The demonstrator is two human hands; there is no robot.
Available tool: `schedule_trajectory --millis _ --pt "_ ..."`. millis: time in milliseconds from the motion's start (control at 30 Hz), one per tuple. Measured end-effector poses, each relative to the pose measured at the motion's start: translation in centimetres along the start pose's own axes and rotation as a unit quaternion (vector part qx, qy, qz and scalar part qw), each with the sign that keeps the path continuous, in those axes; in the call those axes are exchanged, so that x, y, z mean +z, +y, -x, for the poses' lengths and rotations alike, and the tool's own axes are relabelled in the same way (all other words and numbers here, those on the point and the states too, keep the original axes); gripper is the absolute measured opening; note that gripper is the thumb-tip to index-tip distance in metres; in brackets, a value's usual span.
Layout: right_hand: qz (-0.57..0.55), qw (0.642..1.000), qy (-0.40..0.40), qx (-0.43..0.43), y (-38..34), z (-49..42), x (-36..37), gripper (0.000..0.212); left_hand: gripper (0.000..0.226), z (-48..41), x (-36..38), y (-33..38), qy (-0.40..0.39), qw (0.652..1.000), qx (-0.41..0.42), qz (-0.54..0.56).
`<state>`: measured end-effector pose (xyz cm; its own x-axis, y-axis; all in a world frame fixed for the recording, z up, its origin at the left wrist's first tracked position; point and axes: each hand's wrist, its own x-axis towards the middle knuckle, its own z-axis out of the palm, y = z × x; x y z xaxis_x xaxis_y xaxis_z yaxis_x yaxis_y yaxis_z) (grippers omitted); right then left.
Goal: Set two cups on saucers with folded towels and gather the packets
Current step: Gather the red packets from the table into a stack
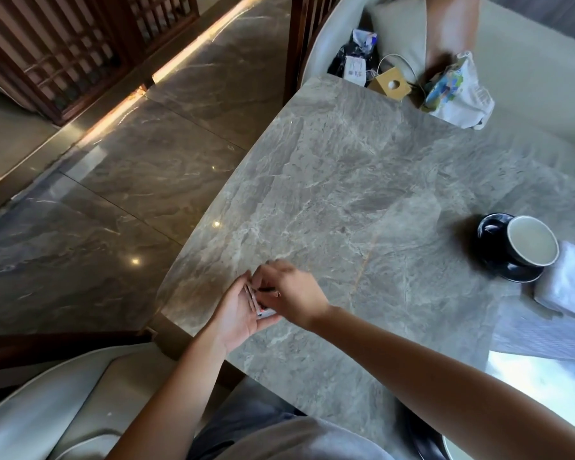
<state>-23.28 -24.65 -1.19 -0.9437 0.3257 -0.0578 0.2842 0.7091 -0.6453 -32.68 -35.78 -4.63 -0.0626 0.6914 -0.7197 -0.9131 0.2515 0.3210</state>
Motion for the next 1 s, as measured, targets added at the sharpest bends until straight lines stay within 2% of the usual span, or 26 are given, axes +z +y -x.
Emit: schedule_trajectory --millis 100,200,267,333,367,433,533,600,633,700,767,867,933,1000 --pt "-0.047 0.998 -0.049 0.009 0.2 0.9 0.5 0.015 0.025 -0.4 -0.1 -0.2 0.04 0.999 0.012 -0.007" --pt "-0.108 0.991 0.027 0.075 1.4 0.9 0.4 0.014 0.028 -0.6 -0.9 -0.5 0.061 0.998 0.009 0.014" --pt "-0.042 0.991 0.02 0.124 3.0 0.8 0.2 0.03 0.028 -0.6 -1.3 -0.6 0.065 0.998 0.006 0.014" --pt "0.066 0.984 -0.067 0.152 4.5 1.0 0.3 0.051 0.029 -0.6 -1.3 -0.7 0.058 0.998 0.012 0.005" --pt "0.104 0.978 -0.095 0.155 5.0 1.3 0.4 0.057 0.03 -0.6 -1.3 -0.6 0.055 0.998 0.015 0.001" --pt "0.117 0.973 -0.102 0.169 5.6 1.8 0.8 0.056 0.032 -0.6 -1.1 -0.6 0.054 0.998 0.025 -0.008" --pt "0.031 0.968 -0.077 0.237 6.1 1.4 0.6 0.037 0.031 -0.5 -0.9 -0.6 0.052 0.997 0.045 -0.036" --pt "-0.075 0.951 -0.049 0.295 6.3 1.0 -0.1 0.019 0.032 -0.5 -0.6 -0.6 0.05 0.995 0.055 -0.065" --pt "-0.158 0.933 -0.031 0.321 6.3 1.1 -0.7 0.01 0.031 -0.6 -0.3 -0.6 0.053 0.994 0.06 -0.074" --pt "-0.343 0.877 -0.002 0.336 6.0 1.6 -2.1 0.01 0.028 -0.8 0.5 -0.7 0.068 0.992 0.066 -0.084" --pt "-0.447 0.836 -0.001 0.318 5.4 2.4 -3.7 0.01 0.023 -1.0 1.8 -0.9 0.083 0.99 0.062 -0.096" --pt "-0.436 0.857 0.003 0.276 4.4 3.9 -5.1 0.012 0.023 -1.5 4.7 -1.8 0.081 0.989 0.04 -0.118" --pt "-0.344 0.897 0.032 0.275 4.3 4.9 -5.3 0.021 0.031 -2.1 7.2 -2.7 0.056 0.987 0.027 -0.15" --pt "-0.245 0.923 0.081 0.283 4.6 6.3 -5.4 0.023 0.033 -2.6 9.5 -3.8 0.04 0.984 0.017 -0.172"
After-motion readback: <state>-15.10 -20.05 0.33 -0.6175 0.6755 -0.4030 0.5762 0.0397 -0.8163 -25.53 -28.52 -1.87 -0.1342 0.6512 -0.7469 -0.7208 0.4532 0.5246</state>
